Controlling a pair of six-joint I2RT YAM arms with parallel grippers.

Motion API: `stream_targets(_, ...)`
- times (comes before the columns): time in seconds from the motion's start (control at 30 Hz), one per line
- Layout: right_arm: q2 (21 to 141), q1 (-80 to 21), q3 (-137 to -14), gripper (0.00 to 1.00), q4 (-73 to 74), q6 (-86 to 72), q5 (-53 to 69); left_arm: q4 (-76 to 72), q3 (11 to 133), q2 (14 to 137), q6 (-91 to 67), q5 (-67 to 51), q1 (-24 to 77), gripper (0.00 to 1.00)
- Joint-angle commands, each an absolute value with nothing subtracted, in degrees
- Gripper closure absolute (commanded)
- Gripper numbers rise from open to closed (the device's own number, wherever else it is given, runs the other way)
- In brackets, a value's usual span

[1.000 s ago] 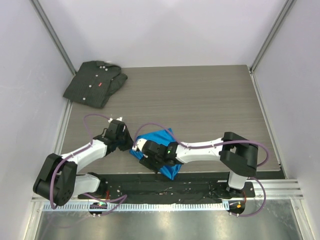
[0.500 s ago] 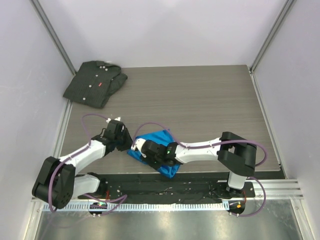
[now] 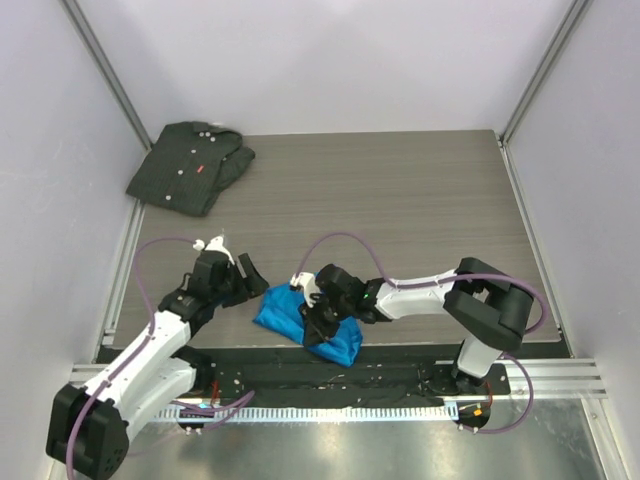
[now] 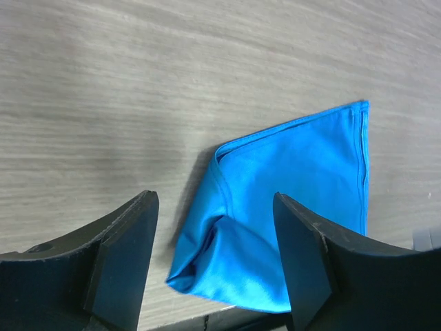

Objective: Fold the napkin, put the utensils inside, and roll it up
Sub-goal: Roll the napkin with the utensil

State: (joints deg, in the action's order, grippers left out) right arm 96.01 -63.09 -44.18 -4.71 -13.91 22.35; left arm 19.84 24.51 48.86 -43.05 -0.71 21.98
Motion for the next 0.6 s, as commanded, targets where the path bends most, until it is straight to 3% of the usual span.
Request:
stream_targets(0.0,97.6,-58.2,-41.0,0.79,-7.8,-18.6,39.1,19.3,22.2,44.7,-42.0,-3.8,21.7,0.27)
stream_targets(0.33,106.4,-47.3,-45.4,0.82,-9.5,-26.0,58.7,9.9,18.9,47.5,-41.0,-13.1,21.7,0.24)
stream_targets(0.57,113.5,-42.3,-46.2,0.83,-15.7,-32.1,65.8,6.4,18.1,51.8,-39.9,-13.9,21.7,0.25)
